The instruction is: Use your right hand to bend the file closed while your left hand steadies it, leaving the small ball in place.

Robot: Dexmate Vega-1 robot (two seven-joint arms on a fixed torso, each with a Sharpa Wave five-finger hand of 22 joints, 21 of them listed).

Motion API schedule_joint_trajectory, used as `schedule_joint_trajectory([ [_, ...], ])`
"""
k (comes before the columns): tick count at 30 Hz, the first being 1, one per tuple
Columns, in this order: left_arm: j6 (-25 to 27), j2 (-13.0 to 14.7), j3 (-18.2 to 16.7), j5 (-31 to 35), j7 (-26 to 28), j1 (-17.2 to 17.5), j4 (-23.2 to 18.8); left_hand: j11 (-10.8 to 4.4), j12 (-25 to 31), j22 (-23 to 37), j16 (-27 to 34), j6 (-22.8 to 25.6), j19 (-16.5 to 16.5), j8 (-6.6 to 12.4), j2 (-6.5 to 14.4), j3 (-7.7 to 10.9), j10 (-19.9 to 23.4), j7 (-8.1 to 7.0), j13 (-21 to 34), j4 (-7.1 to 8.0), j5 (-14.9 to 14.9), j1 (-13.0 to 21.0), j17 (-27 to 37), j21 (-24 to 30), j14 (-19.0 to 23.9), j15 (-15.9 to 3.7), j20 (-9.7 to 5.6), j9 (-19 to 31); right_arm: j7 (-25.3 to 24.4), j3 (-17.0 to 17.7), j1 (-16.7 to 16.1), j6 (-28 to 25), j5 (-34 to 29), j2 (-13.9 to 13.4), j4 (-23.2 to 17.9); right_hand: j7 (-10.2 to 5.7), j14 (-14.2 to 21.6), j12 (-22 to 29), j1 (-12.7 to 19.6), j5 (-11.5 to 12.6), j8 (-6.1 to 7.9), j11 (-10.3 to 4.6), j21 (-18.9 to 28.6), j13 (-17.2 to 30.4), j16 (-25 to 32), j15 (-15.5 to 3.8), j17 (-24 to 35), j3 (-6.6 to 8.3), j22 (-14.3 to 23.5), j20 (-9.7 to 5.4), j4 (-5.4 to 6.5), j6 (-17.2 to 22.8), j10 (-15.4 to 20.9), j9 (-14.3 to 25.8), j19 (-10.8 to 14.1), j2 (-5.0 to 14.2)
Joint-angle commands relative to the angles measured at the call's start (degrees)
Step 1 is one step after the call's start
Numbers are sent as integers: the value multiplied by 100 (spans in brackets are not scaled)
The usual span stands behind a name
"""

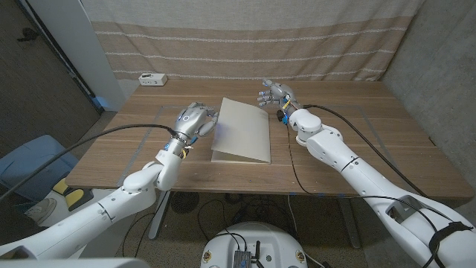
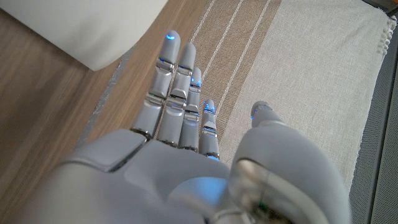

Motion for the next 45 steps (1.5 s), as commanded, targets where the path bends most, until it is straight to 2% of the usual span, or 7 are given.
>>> schedule_joint_trajectory([
  [1,-275,28,-105,138,579,116,126,-44,95,66,125,-180,19,27,-7,-72,-213,-46,256,84,53,111,244,113,-220,-46,6,162,-121,-5,-114,-23,-134,-8,-144,-1,22,-26,86,32,15,7,-40,18,16,-14,4,30,10,-1,-37,30,48,6,49,3],
  [7,-212,146,-137,-62,-106,99,-50,-157,-315,60,-921,-1046,-272,-420,-241,32,-1169,-428,147,267,93,-237,-470,251,-998,-123,38,-38,-17,-60,-136,-23,-240,-122,-199,3,-51,-47,138,53,13,-12,-74,18,-12,-14,4,93,11,-6,-91,44,15,5,6,35],
  [13,-221,238,-117,-302,-864,23,-152,-215,-849,-13,-1566,-1525,-514,-827,-338,64,-1836,-506,-144,176,71,-439,-1021,277,-1608,-116,-26,-291,142,-264,-43,-92,-657,-383,-290,-227,-602,-237,466,142,162,-140,-309,22,-139,-86,9,539,23,-45,-444,695,-319,3,-386,243],
  [23,-277,234,-28,-545,-1629,-111,-144,-332,-1129,-74,-1877,-1836,-552,-1114,-385,33,-2134,-601,-339,135,-14,-583,-1370,304,-1829,-177,-36,-449,203,-732,250,-342,-1739,-689,-317,-158,-917,-304,712,189,365,-250,-450,21,-143,-229,-60,1102,18,-69,-633,1775,-276,20,-548,448],
  [32,-327,237,28,-819,-2294,-251,-168,-409,-1392,-161,-2142,-2176,-572,-1405,-330,46,-2365,-764,-558,153,-112,-702,-1672,301,-2025,-225,53,-606,459,-1174,590,-553,-2798,-876,-254,-104,-1492,-404,772,193,338,-309,-737,32,-133,-288,-15,1616,1,-88,-420,2122,-258,54,-1004,524],
  [37,-317,224,49,-933,-2537,-300,-165,-358,-1523,-238,-2229,-2243,-433,-1504,-309,47,-2428,-788,-701,213,-164,-807,-1780,318,-2047,-216,485,-684,463,-1385,715,-714,-3428,-909,-229,-132,-1576,-378,663,150,348,-285,-861,34,-97,-288,1,1675,4,-140,-294,2275,-86,59,-1218,452],
  [45,-334,191,90,-978,-2649,-344,-111,-311,-1589,-268,-2271,-2287,-575,-1549,-336,21,-2440,-780,-786,251,-193,-894,-1809,240,-2079,-181,251,-719,609,-1645,910,-884,-4182,-897,-53,-176,-1638,-417,563,107,284,-312,-915,32,-89,-299,-1,1684,9,-105,-224,2204,-105,56,-1290,405],
])
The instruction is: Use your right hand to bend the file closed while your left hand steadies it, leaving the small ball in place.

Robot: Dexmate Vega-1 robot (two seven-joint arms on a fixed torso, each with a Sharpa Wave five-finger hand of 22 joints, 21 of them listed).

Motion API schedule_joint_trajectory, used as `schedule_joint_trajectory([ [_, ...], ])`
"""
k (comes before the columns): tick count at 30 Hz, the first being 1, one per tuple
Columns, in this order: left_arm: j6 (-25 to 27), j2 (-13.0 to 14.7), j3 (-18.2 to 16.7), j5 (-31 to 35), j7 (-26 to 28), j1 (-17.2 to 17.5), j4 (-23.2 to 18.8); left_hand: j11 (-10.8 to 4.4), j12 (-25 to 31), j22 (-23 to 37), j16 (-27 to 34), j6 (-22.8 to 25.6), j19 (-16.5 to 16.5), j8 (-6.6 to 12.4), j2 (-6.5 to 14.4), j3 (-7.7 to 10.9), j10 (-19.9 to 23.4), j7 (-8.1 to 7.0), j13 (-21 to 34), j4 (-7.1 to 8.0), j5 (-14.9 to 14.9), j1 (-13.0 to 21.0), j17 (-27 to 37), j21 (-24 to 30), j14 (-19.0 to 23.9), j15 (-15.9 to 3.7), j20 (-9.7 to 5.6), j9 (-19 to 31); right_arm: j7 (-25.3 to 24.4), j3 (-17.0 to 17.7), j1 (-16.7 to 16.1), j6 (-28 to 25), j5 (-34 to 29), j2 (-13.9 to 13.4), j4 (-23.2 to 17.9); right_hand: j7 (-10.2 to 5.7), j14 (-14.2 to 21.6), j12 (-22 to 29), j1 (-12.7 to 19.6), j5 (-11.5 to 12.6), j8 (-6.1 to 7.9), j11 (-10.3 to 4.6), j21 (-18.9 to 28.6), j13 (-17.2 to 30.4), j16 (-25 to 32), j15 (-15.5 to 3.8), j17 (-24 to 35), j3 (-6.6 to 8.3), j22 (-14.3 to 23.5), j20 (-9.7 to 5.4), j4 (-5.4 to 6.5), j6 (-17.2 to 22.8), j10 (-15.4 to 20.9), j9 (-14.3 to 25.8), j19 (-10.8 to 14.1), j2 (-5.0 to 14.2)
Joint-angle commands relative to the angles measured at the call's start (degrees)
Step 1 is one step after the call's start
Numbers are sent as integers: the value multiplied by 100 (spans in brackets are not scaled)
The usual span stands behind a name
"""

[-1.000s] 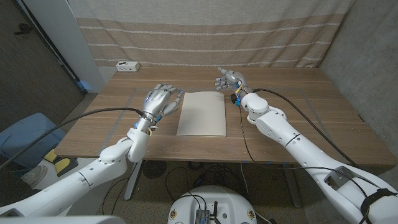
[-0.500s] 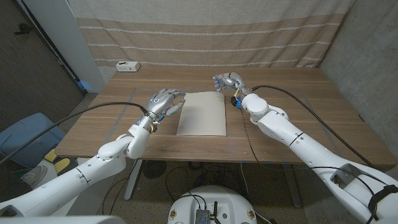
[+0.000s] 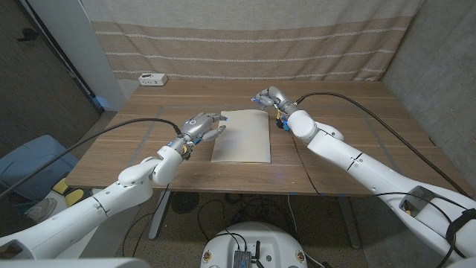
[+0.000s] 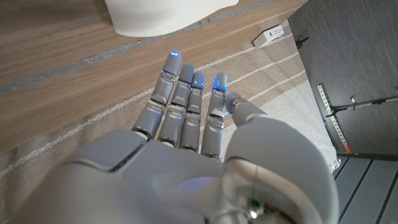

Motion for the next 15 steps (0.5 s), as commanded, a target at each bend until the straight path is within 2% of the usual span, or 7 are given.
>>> schedule_joint_trajectory([
  [1,-29,-38,65,-171,-432,-101,49,25,-17,8,-27,-27,-15,-26,-6,7,-10,6,-15,49,-39,-76,0,-17,-40,-63,-97,0,200,-484,339,-311,-1317,-69,197,-21,-18,-16,-62,-17,-35,-26,-18,33,34,4,8,24,9,14,61,-12,23,14,-27,-19],
  [15,-86,-106,140,-233,-558,-219,165,38,-57,-1,-41,-48,-38,-43,-27,-26,-29,38,-62,88,-61,-148,-4,-38,-57,-49,-94,-14,474,-940,655,-664,-2504,43,650,-109,-72,-39,-151,-69,-70,-65,-83,31,21,-129,-47,71,10,4,77,14,67,9,-88,-89],
])
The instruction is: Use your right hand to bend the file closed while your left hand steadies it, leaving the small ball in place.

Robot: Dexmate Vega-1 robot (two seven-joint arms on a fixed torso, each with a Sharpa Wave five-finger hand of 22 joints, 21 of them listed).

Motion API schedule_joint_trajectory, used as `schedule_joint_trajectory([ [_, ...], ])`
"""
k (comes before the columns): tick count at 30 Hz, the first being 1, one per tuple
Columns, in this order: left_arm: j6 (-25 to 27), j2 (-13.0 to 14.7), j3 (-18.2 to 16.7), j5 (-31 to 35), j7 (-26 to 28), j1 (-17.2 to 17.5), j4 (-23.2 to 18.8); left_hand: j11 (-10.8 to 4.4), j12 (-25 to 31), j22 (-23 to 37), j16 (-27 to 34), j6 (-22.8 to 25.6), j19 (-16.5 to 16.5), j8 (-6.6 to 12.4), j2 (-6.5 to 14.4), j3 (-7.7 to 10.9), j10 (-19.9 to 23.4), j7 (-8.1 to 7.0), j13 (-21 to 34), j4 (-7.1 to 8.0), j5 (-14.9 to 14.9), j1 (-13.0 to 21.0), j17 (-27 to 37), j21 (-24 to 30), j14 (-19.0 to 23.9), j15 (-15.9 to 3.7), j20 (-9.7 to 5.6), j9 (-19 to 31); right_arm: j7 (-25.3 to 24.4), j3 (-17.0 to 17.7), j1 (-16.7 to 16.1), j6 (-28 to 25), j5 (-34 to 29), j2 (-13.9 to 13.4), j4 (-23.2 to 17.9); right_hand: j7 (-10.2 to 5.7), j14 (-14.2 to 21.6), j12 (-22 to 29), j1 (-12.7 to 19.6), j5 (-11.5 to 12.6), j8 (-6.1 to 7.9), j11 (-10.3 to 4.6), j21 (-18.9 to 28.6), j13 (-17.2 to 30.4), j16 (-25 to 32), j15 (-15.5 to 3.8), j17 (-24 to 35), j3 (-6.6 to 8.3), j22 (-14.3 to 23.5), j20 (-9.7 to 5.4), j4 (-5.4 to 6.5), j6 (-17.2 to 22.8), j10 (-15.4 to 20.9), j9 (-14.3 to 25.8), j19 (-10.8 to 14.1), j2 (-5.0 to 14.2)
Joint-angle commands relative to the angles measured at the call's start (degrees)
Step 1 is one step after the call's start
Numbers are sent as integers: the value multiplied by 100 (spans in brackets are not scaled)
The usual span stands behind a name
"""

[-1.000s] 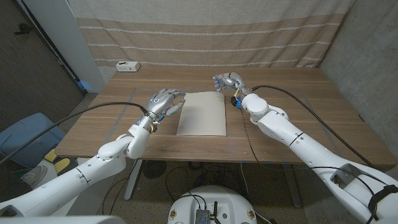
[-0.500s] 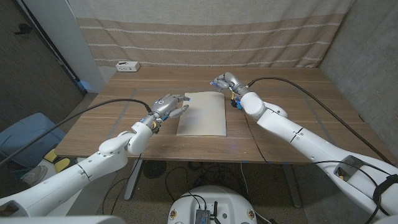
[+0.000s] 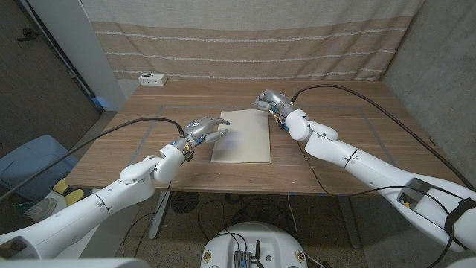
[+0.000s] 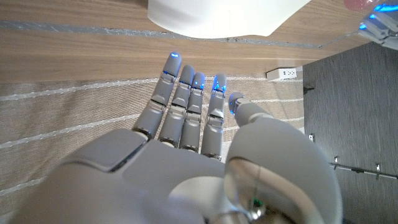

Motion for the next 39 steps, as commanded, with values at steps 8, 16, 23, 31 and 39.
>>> schedule_joint_trajectory([
  [8,-47,-66,73,-93,-163,-115,119,24,-40,-5,-29,-17,2,-26,14,5,-16,9,-32,65,-29,-96,-10,-46,-45,-66,-2,5,412,-484,349,-381,-1273,159,552,-95,63,6,-88,-51,0,-57,-52,30,38,-95,-36,81,11,5,8,70,92,8,-24,-6],
  [16,-22,-76,79,-97,-156,-121,119,7,-52,-8,-34,-23,-1,-31,15,3,-5,9,-55,75,-34,-119,-16,-54,-46,-72,-1,-1,573,-622,462,-366,-1435,275,854,-140,147,7,-136,-82,7,-76,-65,28,71,-137,-69,111,12,6,14,141,159,6,3,-22],
  [23,19,-67,65,-111,-141,-94,84,6,-64,-11,-39,-22,8,-34,21,6,6,15,-81,83,-36,-138,-21,-59,-43,-71,-14,-6,871,-785,610,-461,-1532,401,1136,-136,166,-2,-172,-104,2,-94,-73,27,80,-147,-86,129,12,6,22,167,178,5,26,-25],
  [31,5,-57,56,-114,-101,-77,65,18,-78,-13,-45,-14,14,-33,25,11,5,31,-101,86,-38,-150,-26,-63,-44,-62,-16,-10,1084,-910,701,-609,-1607,474,1294,-144,160,-13,-216,-131,-7,-81,-85,26,87,-157,-94,134,13,3,34,183,197,4,40,-32],
  [39,-16,-57,65,-109,-111,-94,70,-1,-89,-15,-50,-4,19,-31,27,18,12,33,-123,84,-38,-160,-32,-70,-41,-70,-16,-13,1368,-1008,769,-696,-1603,461,1328,-128,220,-18,-262,-159,0,-74,-99,25,120,-165,-104,148,13,-4,44,248,240,4,62,-28],
])
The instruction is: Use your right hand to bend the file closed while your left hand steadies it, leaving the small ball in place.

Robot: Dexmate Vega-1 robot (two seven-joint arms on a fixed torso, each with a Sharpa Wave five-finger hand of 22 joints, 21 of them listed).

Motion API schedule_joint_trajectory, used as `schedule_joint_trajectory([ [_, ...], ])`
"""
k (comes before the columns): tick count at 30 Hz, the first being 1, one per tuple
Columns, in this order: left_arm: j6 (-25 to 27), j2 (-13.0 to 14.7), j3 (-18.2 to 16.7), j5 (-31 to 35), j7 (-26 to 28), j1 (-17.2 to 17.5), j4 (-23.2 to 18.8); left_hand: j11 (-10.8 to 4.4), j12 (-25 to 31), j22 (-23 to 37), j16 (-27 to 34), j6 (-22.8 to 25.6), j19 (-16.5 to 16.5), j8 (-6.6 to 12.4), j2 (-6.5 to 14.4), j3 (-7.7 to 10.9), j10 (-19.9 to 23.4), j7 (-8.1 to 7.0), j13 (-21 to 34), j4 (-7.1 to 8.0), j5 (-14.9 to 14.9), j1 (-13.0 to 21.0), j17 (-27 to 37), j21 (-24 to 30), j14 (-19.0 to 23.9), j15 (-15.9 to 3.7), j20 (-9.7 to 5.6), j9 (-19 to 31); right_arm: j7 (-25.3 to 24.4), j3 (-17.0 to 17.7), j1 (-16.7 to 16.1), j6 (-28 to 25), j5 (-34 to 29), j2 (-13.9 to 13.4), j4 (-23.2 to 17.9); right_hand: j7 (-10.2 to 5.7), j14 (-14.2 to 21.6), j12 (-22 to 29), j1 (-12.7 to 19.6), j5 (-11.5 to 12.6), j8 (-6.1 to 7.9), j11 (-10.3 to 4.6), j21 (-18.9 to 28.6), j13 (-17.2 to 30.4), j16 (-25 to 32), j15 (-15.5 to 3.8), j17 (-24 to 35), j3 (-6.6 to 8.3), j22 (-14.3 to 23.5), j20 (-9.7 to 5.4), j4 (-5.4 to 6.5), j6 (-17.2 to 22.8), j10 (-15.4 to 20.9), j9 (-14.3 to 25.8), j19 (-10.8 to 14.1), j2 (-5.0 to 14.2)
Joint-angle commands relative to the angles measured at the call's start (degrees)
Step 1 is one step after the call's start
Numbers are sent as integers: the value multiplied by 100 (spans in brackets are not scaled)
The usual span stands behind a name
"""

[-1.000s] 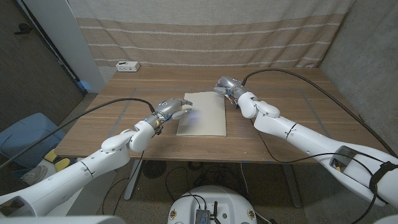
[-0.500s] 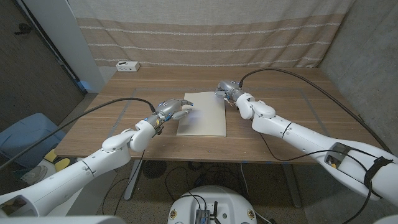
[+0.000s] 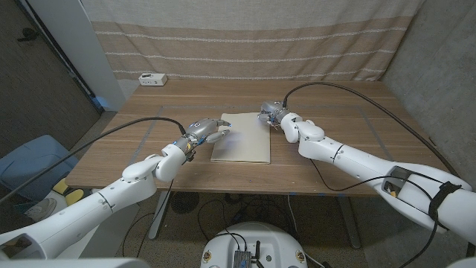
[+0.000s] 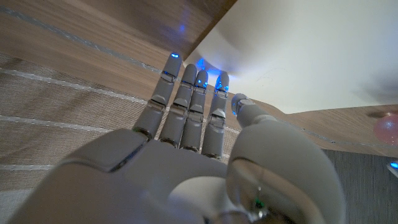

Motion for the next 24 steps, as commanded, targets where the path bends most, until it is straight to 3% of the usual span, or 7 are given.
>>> schedule_joint_trajectory([
  [1,-23,6,1,7,28,-8,-8,-20,-2,11,-9,3,17,-11,-33,17,12,24,5,38,-14,-26,-7,-5,-5,-50,-12,12,432,-185,139,-179,-62,47,163,8,74,-20,-56,-30,1,26,-10,25,45,0,3,56,15,-3,6,111,59,20,67,2],
  [3,-34,5,1,9,31,-13,-7,39,-9,11,-10,0,21,-14,-28,22,17,33,-8,41,-15,-34,-8,-9,-2,-46,-13,10,476,-200,150,-165,-57,35,152,4,102,-14,-63,-36,2,29,-13,25,60,0,3,60,15,-1,5,125,86,19,72,5],
  [8,-36,1,9,28,22,-25,-9,7,-17,10,-12,0,23,-15,-28,26,14,26,-19,40,-15,-40,-11,-13,-1,-46,-13,9,445,-150,120,10,11,-60,47,11,129,-11,-83,-48,8,14,-14,24,78,-4,1,73,16,-3,7,173,132,19,106,17],
  [16,-23,-2,23,45,-22,-41,-17,11,-32,9,-16,0,26,-17,-26,32,5,29,-37,42,-16,-52,-12,-20,-2,-53,-11,7,-467,262,-293,662,79,-435,-553,-7,90,-52,-24,-50,-32,6,-27,23,68,-26,-14,139,17,-25,-73,113,83,19,123,26],
  [24,-36,-30,48,59,-43,-76,6,8,-38,9,-19,6,30,-16,-32,36,19,26,-55,41,-18,-66,-15,-27,1,-53,-13,5,-1260,633,-755,1063,-119,-714,-1119,-67,132,-76,198,-51,-64,-66,-30,25,109,-105,-31,269,20,-124,-358,85,116,23,198,-21],
])
